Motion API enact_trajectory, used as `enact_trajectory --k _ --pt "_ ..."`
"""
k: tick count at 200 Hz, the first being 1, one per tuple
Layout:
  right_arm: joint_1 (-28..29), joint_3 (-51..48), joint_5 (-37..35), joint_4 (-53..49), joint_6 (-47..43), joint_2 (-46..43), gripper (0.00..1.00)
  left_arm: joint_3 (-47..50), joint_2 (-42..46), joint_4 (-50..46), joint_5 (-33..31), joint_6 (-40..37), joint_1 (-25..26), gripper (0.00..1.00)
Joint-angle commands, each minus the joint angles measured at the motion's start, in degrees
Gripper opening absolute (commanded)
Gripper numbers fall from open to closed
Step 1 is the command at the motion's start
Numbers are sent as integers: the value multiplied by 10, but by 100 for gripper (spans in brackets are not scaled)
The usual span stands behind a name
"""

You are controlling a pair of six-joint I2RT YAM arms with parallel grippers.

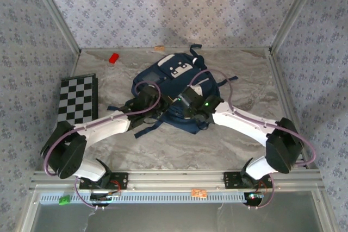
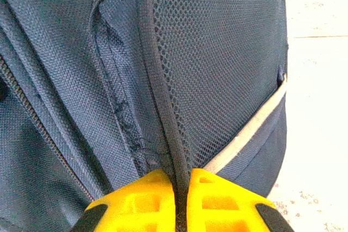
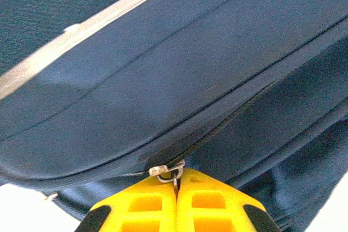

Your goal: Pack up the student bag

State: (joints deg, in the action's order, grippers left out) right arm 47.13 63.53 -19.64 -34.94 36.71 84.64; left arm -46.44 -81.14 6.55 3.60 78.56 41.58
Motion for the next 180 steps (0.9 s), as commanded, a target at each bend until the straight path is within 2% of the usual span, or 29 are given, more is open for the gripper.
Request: enact_trajectory --k 1,18,31,59,76,105,123,143,156,180 --pt "-34 -23 -47 -93 -52 -27 0 -17 42 -66 -6 -86 -44 0" --pt "-28 -26 -67 -115 -60 -30 0 3 61 -63 30 -122 -75 0" --pt "-13 -30 -56 -112 -70 -30 0 9 71 -57 63 -147 -98 0" --pt "70 -17 -42 -101 -78 -14 0 -13 71 -94 115 -234 -152 0" --pt "124 13 -47 -101 -56 9 0 -12 66 -72 164 -287 -194 0" --pt "165 72 -17 -52 -12 60 0 -35 48 -88 214 -345 -237 0" --pt "167 104 -29 -51 26 90 0 -26 56 -81 222 -338 -248 13" --pt "161 103 -28 -30 36 102 0 10 82 -53 259 -284 -268 30" --pt "158 98 -26 -25 42 104 0 33 114 -60 250 -252 -268 40" --pt "156 85 -17 -14 42 104 0 79 181 -86 207 -185 -258 46"
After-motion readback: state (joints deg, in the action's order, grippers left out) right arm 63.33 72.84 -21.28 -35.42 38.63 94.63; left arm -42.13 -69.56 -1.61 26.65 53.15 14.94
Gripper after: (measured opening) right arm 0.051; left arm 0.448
